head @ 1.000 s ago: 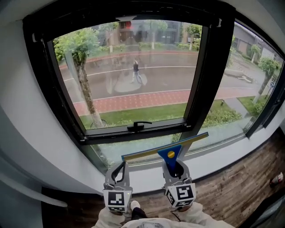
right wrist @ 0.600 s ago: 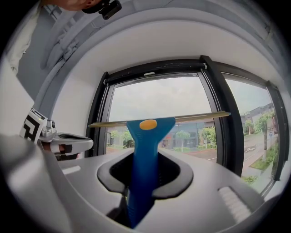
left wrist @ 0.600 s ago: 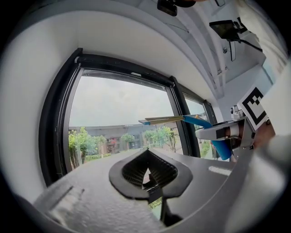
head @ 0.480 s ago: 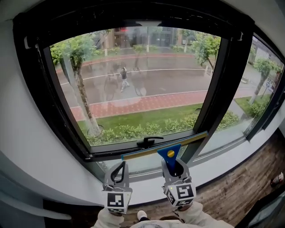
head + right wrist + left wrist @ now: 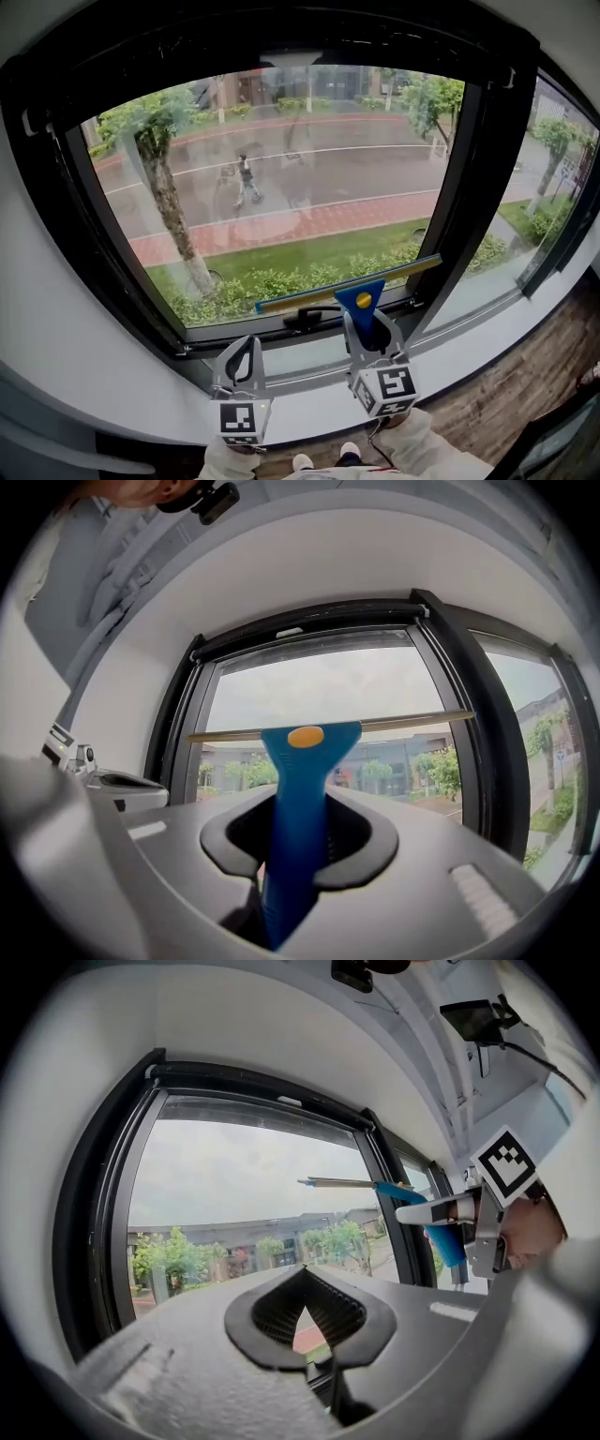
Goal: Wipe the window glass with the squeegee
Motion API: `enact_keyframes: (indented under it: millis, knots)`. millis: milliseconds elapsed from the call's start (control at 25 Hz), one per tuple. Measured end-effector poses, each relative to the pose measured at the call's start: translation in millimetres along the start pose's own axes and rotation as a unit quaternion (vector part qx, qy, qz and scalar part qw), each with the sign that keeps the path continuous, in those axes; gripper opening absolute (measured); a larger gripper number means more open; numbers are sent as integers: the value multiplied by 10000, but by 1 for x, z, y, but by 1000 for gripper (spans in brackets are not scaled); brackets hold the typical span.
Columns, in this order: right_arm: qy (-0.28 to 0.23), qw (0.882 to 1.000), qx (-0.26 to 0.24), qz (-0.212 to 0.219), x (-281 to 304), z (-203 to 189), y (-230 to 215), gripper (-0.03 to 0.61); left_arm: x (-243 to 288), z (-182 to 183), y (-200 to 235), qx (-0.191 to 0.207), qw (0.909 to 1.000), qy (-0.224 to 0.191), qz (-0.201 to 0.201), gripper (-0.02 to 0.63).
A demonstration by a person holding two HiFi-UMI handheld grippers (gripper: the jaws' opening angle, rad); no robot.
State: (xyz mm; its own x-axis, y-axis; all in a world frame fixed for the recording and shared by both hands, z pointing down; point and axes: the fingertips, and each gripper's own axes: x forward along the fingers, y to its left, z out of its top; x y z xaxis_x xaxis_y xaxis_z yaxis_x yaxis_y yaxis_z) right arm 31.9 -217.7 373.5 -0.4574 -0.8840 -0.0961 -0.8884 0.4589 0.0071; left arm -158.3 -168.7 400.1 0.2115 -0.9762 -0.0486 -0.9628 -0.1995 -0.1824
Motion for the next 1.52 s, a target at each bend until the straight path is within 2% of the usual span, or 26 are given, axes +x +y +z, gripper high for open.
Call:
enact_keyframes:
  millis: [280, 520, 960, 1240, 1520]
  knots:
    - [-399, 9991, 68, 95, 63, 65, -54, 107, 36, 14, -20, -110, 9999, 65, 47, 0]
    - [-726, 9973, 64, 2, 105, 132, -97, 107, 71, 31, -29, 105, 9999, -14, 38, 0]
    - [-1175, 9930, -125, 17, 141, 201, -133, 107, 119, 75, -17, 264, 9990, -309, 167, 0]
    - [-1459, 9887, -346, -43, 158, 252, -151, 107, 123, 70, -18, 177, 9993, -280, 190, 0]
    - [-1645, 9853, -448, -110, 176, 289, -157, 107, 127, 65, -15, -162, 9994, -258, 150, 0]
